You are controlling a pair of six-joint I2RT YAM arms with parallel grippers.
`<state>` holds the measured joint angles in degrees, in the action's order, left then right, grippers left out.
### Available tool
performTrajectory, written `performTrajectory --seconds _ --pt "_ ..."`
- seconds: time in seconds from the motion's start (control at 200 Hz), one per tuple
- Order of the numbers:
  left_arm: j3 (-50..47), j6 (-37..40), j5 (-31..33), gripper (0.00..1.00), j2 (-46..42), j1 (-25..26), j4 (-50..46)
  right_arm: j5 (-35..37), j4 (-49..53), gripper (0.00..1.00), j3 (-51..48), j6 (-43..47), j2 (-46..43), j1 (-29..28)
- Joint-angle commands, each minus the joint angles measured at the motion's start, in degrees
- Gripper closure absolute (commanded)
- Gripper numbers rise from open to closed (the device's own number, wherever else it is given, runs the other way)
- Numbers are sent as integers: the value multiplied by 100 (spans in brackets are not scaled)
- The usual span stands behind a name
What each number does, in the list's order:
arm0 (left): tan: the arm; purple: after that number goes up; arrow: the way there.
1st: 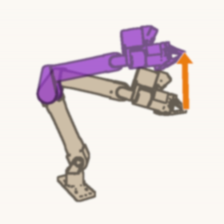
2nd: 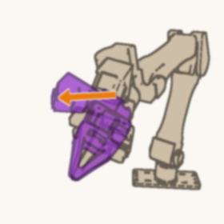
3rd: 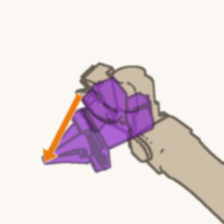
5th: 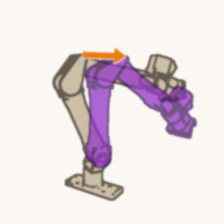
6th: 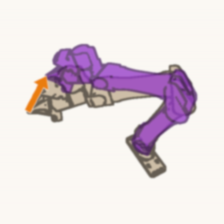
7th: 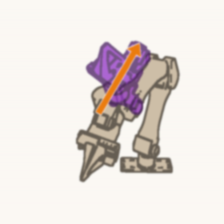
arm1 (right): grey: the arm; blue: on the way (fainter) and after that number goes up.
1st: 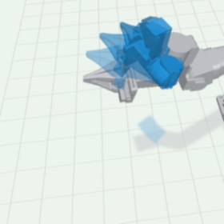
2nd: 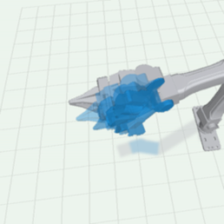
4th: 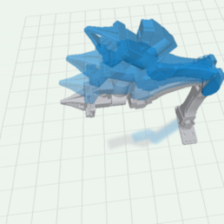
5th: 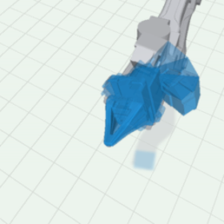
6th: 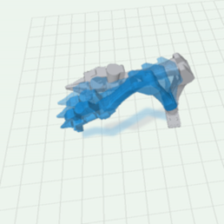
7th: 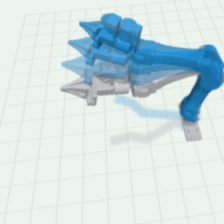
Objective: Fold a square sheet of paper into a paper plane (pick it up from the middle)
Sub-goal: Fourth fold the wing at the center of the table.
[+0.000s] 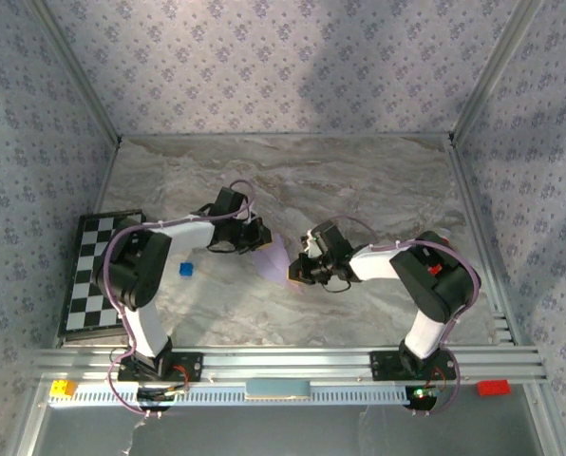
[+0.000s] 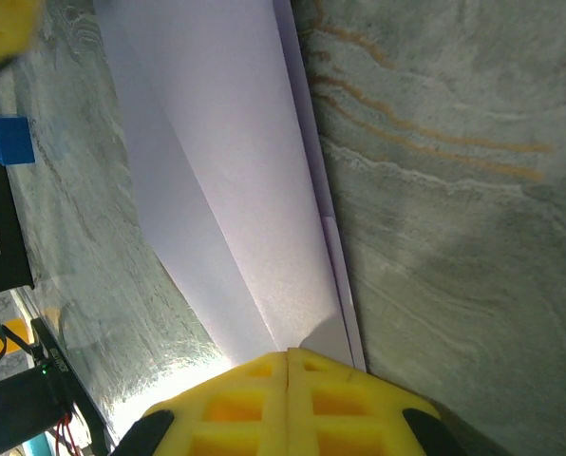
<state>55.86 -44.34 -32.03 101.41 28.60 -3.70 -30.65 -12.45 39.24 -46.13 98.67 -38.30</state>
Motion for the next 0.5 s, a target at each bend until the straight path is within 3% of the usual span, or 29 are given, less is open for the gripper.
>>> performTrajectory --seconds 0.0,0.13,0.495 --pt "108 76 -197 94 -234 241 -218 329 500 100 -191 -80 132 -14" --pt "16 2 -213 96 -93 472 -120 363 513 100 -189 -91 114 -11" --pt "-312 -93 -17 97 452 479 304 369 480 100 -302 -96 150 -1"
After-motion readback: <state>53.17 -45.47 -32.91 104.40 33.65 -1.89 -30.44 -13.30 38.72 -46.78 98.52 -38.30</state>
